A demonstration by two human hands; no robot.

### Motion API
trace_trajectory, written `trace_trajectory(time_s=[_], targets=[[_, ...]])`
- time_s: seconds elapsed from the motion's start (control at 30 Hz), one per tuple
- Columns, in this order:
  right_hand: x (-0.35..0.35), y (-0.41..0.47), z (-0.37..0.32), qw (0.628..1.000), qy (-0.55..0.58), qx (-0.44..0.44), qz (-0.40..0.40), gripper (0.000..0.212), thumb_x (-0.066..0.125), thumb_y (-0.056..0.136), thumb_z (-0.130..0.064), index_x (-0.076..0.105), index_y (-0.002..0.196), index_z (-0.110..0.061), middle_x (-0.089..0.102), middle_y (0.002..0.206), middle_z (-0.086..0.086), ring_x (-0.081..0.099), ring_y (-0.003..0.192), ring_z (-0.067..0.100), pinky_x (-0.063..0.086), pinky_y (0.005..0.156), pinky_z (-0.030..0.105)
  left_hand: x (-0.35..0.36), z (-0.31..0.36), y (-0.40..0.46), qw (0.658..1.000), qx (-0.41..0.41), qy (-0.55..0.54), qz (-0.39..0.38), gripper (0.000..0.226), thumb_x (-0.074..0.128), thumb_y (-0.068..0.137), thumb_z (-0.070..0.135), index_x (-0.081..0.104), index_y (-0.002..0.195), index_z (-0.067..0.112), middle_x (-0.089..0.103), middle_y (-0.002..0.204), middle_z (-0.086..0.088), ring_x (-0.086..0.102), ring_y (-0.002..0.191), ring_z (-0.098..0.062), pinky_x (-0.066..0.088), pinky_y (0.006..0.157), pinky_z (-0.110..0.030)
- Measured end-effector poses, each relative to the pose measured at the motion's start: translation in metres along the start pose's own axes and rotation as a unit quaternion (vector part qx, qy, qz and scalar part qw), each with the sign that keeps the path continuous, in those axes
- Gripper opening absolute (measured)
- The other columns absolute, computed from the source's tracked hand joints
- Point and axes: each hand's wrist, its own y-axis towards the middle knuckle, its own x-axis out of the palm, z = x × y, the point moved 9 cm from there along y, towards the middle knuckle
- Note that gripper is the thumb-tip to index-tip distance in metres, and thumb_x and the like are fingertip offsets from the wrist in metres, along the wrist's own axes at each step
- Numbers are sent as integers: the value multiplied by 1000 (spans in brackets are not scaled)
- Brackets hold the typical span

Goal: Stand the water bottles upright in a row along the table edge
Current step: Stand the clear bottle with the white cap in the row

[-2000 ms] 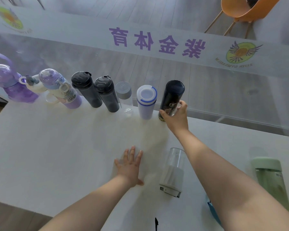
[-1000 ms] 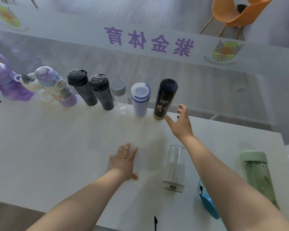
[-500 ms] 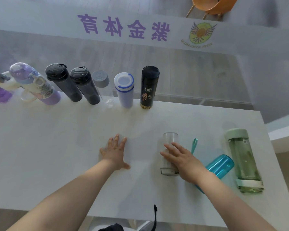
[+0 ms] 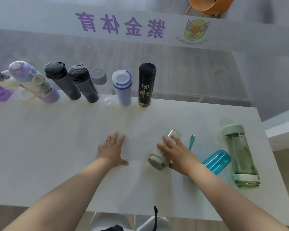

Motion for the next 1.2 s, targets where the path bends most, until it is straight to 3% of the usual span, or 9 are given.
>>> trace_trajectory(time_s=[0.13,0.33,0.43,0.57,0.67,0.77,0.87,1.0,1.2], targets=[[-12,-13,10,980,171,70,75,89,76,75,-39,25,147,-33,14,159,-4,11,142,27,38,107,45,1,0,1,1000,3,-4,3,125,75,68,63,-13,152,35,-25,160,2,-16,150,-24,16,116,-63],[-25,-32,27,926,302,109,198,87,83,68,-39,37,140,-21,41,145,0,39,130,23,40,102,36,4,0,2,1000,2,0,-13,126,73,69,64,-17,151,34,-29,159,2,-20,149,-25,14,115,-63],[-21,-46,48,852,422,183,249,74,83,66,-42,40,126,-34,54,121,-14,55,106,9,47,85,27,4,0,3,1000,1,0,-13,126,73,69,64,-18,151,34,-30,159,2,-20,149,-25,14,115,-63],[9,-61,76,732,549,305,264,65,82,64,-47,41,112,-36,65,110,-14,68,97,12,52,80,31,4,0,5,1000,0,0,-9,126,73,68,65,-17,151,35,-29,159,2,-19,149,-24,14,115,-63],[16,-58,75,738,544,314,247,72,81,64,-50,37,118,-34,64,113,-14,66,103,12,51,84,34,5,-2,5,1000,-1,-1,-7,127,74,67,65,-17,151,35,-29,159,3,-19,149,-24,15,115,-63],[16,-52,70,762,525,301,230,89,82,64,-47,28,133,-33,55,133,-8,56,120,16,46,99,41,5,-2,6,1000,-1,1,-6,127,74,67,65,-17,151,36,-29,159,3,-19,149,-24,15,115,-63],[17,-53,71,770,525,287,223,101,84,64,-41,18,142,-38,47,141,-12,48,126,12,41,103,36,6,-3,7,1000,-3,5,-6,127,73,67,66,-18,150,36,-29,159,3,-19,149,-24,16,115,-62],[20,-55,74,747,553,273,248,92,82,70,-27,23,139,-39,49,136,-16,49,125,11,41,104,39,7,-4,9,1000,-6,19,1,128,72,66,68,-18,150,36,-28,160,3,-17,149,-23,18,115,-61],[4,-37,70,735,528,287,315,77,86,64,-26,29,115,-38,56,117,-8,63,99,23,52,85,47,8,-4,11,1000,-10,14,-3,129,73,65,67,-18,150,36,-29,159,3,-18,149,-24,16,115,-61]])
